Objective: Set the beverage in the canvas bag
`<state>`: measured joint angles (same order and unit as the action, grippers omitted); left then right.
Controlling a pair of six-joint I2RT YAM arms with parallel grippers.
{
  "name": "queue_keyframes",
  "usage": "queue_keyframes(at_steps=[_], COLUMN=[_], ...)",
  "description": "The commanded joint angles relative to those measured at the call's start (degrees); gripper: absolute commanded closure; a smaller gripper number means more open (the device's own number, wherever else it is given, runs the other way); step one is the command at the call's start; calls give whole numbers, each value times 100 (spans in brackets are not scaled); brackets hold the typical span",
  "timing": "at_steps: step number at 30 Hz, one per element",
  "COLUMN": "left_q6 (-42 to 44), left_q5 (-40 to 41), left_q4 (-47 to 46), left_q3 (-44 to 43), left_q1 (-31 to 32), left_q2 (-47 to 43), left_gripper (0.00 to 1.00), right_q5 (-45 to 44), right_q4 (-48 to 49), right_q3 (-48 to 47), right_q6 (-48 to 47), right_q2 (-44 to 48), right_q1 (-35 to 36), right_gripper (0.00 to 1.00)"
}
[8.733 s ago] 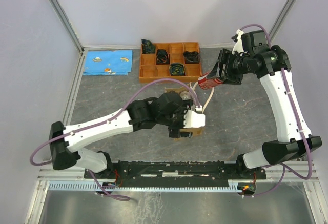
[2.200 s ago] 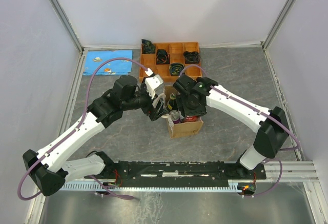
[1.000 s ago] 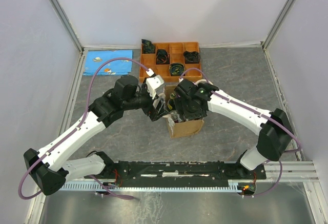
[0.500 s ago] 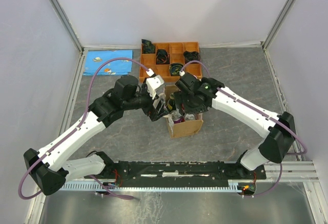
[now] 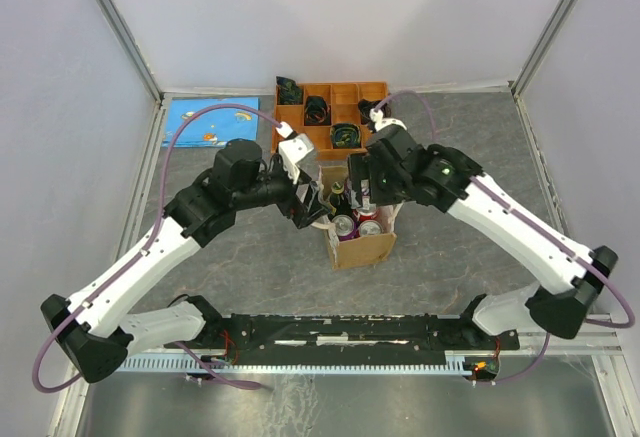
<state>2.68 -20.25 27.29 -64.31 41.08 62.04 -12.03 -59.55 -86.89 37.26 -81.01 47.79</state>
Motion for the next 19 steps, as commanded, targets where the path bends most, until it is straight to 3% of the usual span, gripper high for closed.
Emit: queue_keyframes(at_steps=[1, 12, 19], left_q6=[-496, -595, -432], left_q5=[-163, -91, 55], left_q4=[-339, -142, -167], left_q3=[-416, -85, 50], left_q1=[-86, -733, -767], left_q2=[-307, -560, -631], left_gripper=[7, 5, 6], right_q5=[-323, -454, -368], right_q4=[303, 386, 716], right_q3=[-183, 153, 489], right_q6=[61, 574, 640], right_q2=[503, 658, 687], right_q1=[11, 2, -2], right_gripper=[4, 1, 1])
